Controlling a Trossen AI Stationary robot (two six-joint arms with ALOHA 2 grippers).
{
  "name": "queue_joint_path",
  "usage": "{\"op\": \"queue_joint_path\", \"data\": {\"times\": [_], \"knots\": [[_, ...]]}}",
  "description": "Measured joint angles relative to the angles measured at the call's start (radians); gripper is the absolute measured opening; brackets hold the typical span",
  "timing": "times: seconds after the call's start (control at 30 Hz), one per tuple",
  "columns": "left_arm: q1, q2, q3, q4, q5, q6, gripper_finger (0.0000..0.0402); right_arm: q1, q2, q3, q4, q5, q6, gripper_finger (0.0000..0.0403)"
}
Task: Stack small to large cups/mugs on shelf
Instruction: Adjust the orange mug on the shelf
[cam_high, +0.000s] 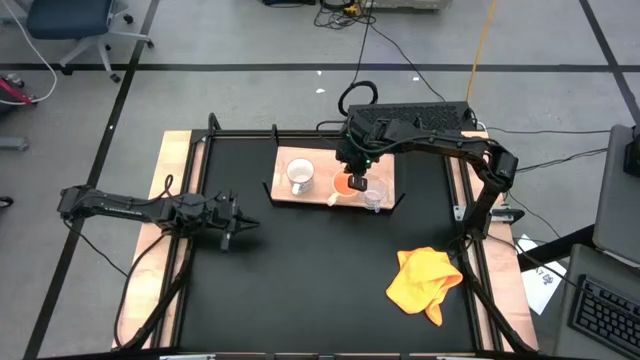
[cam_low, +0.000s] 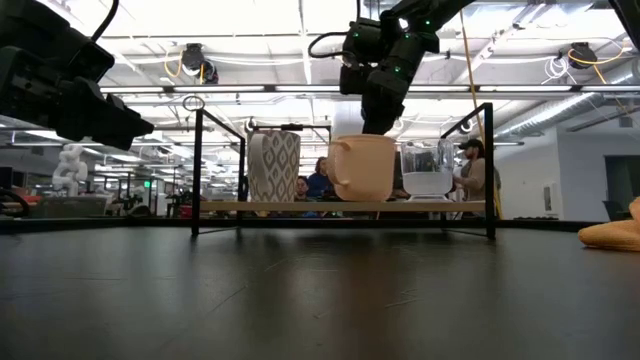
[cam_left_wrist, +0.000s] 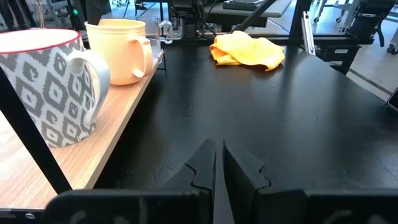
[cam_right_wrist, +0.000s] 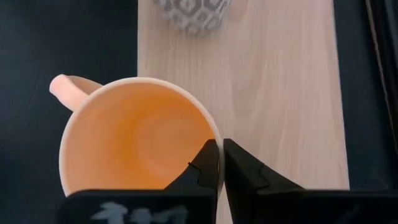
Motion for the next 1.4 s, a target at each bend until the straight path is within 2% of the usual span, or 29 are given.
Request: {"op": "queue_joint_path", "data": {"times": [0.43,0.9,1.4], "knots": [[0.0,0.001,0.0,-0.009,0.0,0.0,0.0033,0.008,0.147,0.188,-0.144,-0.004,-0.021,0.0002],[0.0,0.005,0.0,-0.017,0.0,-0.002,0.0033,0.018,0.149,0.192,-0.135,0.005,-0.222,0.0002],[0.0,0.005,0.0,-0.016,0.0,-0.006,0.0033,0.026,0.149,0.192,-0.141,0.055,-0.351,0.0002]]}}
